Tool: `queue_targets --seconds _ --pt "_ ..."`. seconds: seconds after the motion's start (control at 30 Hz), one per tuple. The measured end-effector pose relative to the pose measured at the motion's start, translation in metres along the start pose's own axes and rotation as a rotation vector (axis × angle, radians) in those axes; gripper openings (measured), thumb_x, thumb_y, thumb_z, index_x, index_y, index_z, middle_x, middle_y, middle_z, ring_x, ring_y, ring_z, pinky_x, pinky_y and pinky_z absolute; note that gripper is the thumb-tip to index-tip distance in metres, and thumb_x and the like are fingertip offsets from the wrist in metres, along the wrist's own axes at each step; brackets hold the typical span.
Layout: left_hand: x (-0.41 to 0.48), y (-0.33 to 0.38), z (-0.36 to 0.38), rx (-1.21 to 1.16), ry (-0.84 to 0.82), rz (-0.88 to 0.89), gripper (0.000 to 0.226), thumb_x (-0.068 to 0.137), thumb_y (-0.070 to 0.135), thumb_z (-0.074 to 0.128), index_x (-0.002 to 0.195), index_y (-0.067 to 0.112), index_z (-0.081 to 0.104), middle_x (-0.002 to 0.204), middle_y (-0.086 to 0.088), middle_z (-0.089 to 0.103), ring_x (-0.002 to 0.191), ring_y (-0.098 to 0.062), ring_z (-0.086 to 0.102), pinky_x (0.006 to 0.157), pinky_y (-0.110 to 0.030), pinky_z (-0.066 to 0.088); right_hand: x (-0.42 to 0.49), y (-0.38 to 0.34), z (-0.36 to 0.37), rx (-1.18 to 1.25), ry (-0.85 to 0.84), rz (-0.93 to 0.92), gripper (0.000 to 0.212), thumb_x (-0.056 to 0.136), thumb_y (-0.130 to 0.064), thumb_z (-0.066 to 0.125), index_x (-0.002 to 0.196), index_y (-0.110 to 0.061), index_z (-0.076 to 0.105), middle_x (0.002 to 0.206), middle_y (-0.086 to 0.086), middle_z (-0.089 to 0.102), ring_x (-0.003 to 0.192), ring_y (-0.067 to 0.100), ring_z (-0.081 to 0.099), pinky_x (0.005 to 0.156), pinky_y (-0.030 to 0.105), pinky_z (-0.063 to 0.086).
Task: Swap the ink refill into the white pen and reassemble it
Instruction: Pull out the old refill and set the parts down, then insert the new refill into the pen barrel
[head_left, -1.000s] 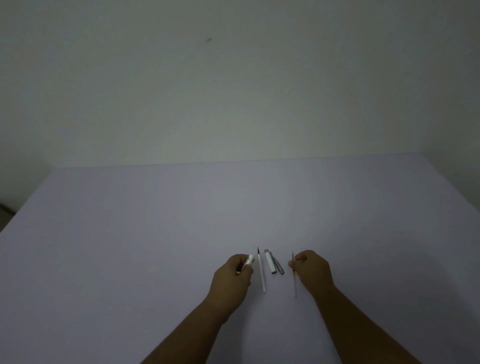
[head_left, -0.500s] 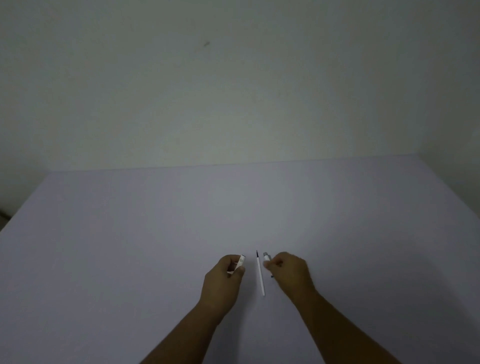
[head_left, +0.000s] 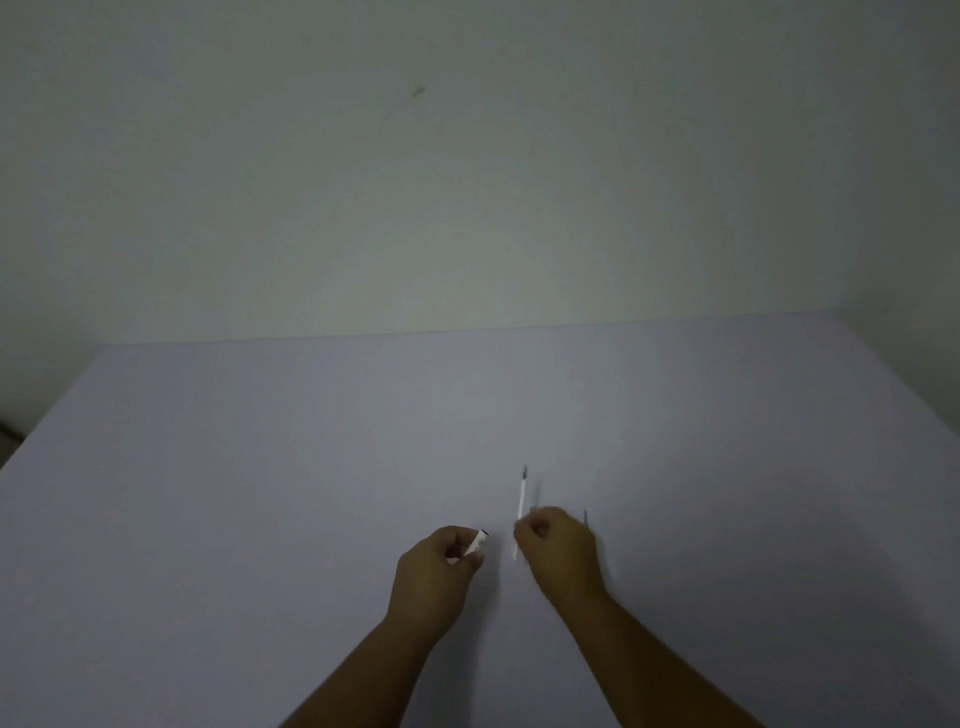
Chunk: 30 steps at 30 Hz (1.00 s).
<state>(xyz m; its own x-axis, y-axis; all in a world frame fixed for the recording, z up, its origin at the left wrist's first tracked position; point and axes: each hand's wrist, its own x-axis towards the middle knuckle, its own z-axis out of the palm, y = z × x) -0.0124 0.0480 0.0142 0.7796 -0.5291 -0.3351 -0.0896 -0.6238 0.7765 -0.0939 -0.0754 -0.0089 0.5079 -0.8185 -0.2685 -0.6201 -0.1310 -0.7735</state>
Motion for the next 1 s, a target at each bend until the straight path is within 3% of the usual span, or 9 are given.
queue_targets --seconds 0.1,0.23,0.5,0.63,0.73,0.87,0.93,1.0 --pt "-0.002 0.004 0.006 0.025 -0.029 0.029 0.015 0.084 0.021 0.066 0.098 0.024 0.071 0.086 0.013 0.064 0.075 -0.001 0.056 0.057 -0.003 0.034 -0.001 -0.014 -0.017 0.327 0.022 0.066 0.012 0.084 -0.019 0.062 0.075 -0.013 0.065 0.059 -0.002 0.062 0.052 0.011 0.054 0.058 0.031 0.049" --pt "-0.002 0.010 0.009 0.036 -0.038 0.056 0.014 0.085 0.020 0.065 0.097 0.024 0.071 0.086 0.014 0.064 0.070 0.004 0.054 0.055 -0.002 0.034 -0.004 -0.022 -0.020 0.428 0.013 0.096 0.012 0.085 -0.018 0.062 0.080 -0.009 0.068 0.051 -0.009 0.058 0.040 0.005 0.047 0.049 0.021 0.040" --pt "-0.003 0.020 0.013 0.027 -0.029 0.088 0.017 0.087 0.021 0.063 0.102 0.020 0.070 0.090 0.010 0.066 0.072 0.001 0.055 0.057 -0.005 0.035 -0.006 -0.016 -0.019 0.474 0.012 0.106 0.014 0.082 -0.019 0.064 0.068 -0.019 0.066 0.051 -0.012 0.061 0.051 0.006 0.050 0.056 0.025 0.044" --pt "-0.004 0.023 0.014 0.023 -0.047 0.088 0.018 0.088 0.021 0.062 0.104 0.019 0.070 0.091 0.011 0.064 0.079 -0.006 0.057 0.059 -0.004 0.036 -0.003 -0.013 -0.024 0.520 -0.026 0.124 0.013 0.081 -0.019 0.066 0.068 -0.018 0.065 0.063 -0.003 0.058 0.061 0.011 0.048 0.062 0.031 0.043" --pt "-0.005 0.026 0.015 -0.004 -0.064 0.093 0.019 0.088 0.022 0.062 0.106 0.020 0.069 0.091 0.011 0.064 0.080 -0.005 0.057 0.059 -0.005 0.036 -0.003 -0.013 -0.026 0.591 -0.047 0.169 0.013 0.081 -0.017 0.066 0.068 -0.019 0.066 0.064 -0.003 0.058 0.061 0.012 0.048 0.059 0.030 0.042" --pt "-0.005 0.033 0.015 -0.030 -0.069 0.099 0.018 0.088 0.021 0.062 0.105 0.020 0.069 0.089 0.012 0.064 0.075 -0.001 0.056 0.059 -0.005 0.036 -0.007 -0.011 -0.025 0.588 -0.131 0.142 0.011 0.081 -0.014 0.063 0.074 -0.015 0.073 0.049 -0.014 0.056 0.055 0.007 0.045 0.056 0.024 0.037" --pt "-0.004 0.033 0.015 -0.026 -0.069 0.102 0.016 0.087 0.020 0.064 0.101 0.022 0.070 0.085 0.015 0.063 0.071 0.003 0.056 0.058 -0.005 0.035 -0.004 -0.014 -0.028 0.677 -0.096 0.170 0.013 0.083 -0.019 0.062 0.081 -0.015 0.074 0.056 -0.011 0.054 0.054 0.007 0.044 0.052 0.023 0.037" --pt "-0.003 0.033 0.015 -0.019 -0.069 0.105 0.014 0.085 0.020 0.065 0.098 0.024 0.071 0.085 0.015 0.064 0.070 0.005 0.056 0.057 -0.005 0.035 0.003 -0.018 -0.034 0.734 -0.026 0.170 0.011 0.083 -0.022 0.063 0.075 -0.019 0.071 0.060 -0.007 0.053 0.050 0.006 0.044 0.042 0.020 0.036"
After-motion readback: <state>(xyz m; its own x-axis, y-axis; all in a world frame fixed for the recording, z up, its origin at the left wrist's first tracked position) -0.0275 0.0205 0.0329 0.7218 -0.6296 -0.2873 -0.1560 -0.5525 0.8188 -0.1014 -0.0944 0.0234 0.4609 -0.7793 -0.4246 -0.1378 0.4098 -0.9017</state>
